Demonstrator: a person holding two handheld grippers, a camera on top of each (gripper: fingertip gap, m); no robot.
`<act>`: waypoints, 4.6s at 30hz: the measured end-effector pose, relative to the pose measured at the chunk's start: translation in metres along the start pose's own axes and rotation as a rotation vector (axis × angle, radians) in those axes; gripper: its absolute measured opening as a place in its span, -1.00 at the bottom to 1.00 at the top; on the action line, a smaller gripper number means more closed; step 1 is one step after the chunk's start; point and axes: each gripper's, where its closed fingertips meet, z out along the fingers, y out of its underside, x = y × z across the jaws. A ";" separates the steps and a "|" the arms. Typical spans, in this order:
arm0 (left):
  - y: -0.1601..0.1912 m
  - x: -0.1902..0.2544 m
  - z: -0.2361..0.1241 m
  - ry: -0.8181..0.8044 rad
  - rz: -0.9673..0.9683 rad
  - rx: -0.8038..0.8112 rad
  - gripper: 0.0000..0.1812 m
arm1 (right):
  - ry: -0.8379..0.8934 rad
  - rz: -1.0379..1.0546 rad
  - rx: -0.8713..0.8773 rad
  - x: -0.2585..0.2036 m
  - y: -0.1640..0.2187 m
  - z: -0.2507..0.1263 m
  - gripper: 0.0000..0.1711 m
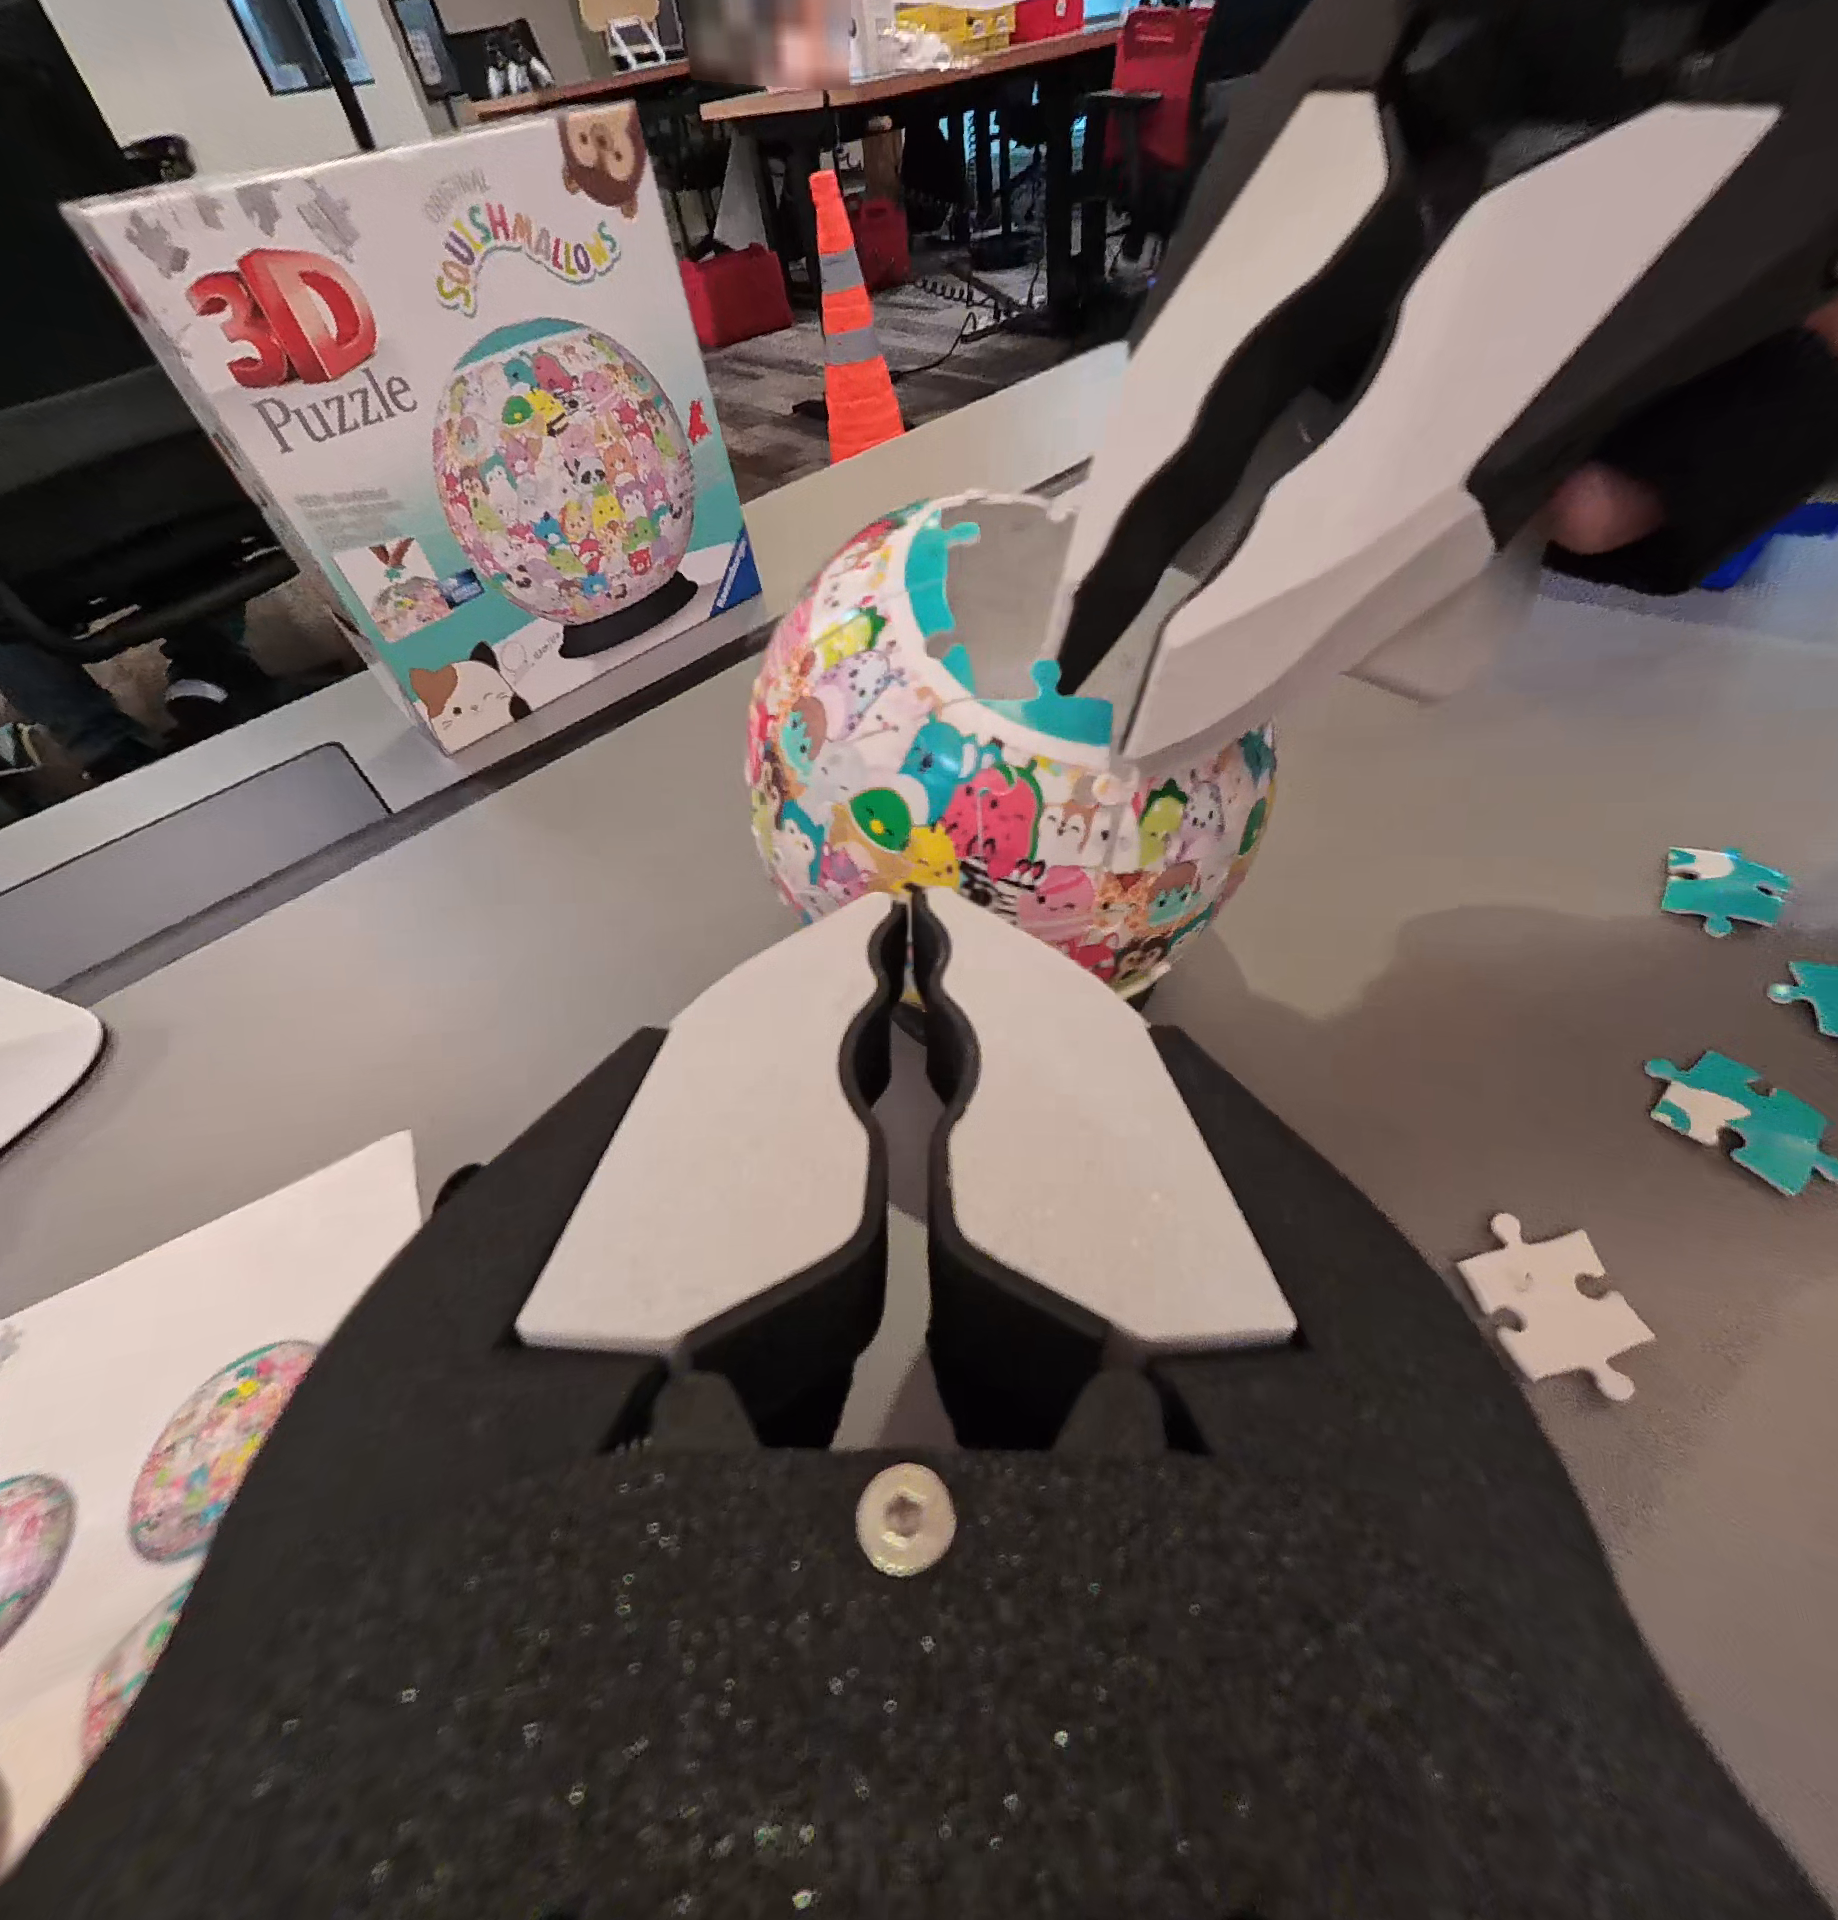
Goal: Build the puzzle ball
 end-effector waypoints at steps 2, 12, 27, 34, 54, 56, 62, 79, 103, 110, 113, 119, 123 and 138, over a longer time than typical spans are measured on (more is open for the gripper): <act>-0.002 -0.001 -0.002 0.052 0.004 0.034 -0.89 | 0.048 -0.022 -0.001 0.002 0.003 -0.004 -0.74; -0.006 -0.011 0.015 0.272 -0.079 0.063 -0.63 | 0.281 -0.163 0.031 0.008 0.003 -0.004 -0.59; -0.007 0.001 0.022 0.493 -0.098 0.047 -0.41 | 0.302 -0.142 0.069 0.012 -0.001 0.000 -0.58; -0.006 -0.006 0.029 0.455 -0.072 0.043 -0.35 | 0.334 -0.180 0.056 0.014 -0.001 0.003 -0.55; -0.006 -0.003 0.037 0.524 -0.049 0.020 -0.29 | 0.332 -0.186 0.068 0.017 0.003 -0.005 -0.60; -0.007 -0.002 0.036 0.547 -0.043 0.015 -0.26 | 0.333 -0.177 0.078 0.018 0.004 -0.008 -0.58; -0.007 0.000 0.034 0.533 -0.042 0.003 -0.06 | 0.271 -0.154 0.066 0.012 0.007 -0.009 -0.58; -0.014 0.005 0.035 0.204 0.049 0.087 -0.15 | 0.036 -0.087 -0.006 -0.001 0.009 0.001 -0.52; -0.013 0.004 0.052 0.603 -0.006 -0.035 0.02 | 0.131 -0.095 -0.034 0.017 0.020 -0.004 -0.70; -0.012 0.005 0.053 0.576 0.006 -0.035 0.04 | 0.125 -0.101 -0.030 0.017 0.016 0.000 -0.70; -0.012 0.002 0.055 0.562 0.007 -0.028 -0.03 | 0.118 -0.094 -0.030 0.017 0.016 -0.001 -0.70; -0.015 -0.007 0.052 0.605 -0.063 0.000 -0.12 | 0.071 -0.034 -0.001 0.015 0.018 -0.009 -0.82; -0.012 -0.006 0.053 0.619 -0.078 -0.009 -0.13 | 0.017 0.007 -0.001 0.012 0.019 -0.007 -0.88; -0.008 0.001 0.054 0.593 0.008 -0.037 -0.04 | 0.013 0.070 0.003 0.013 0.017 -0.005 -0.91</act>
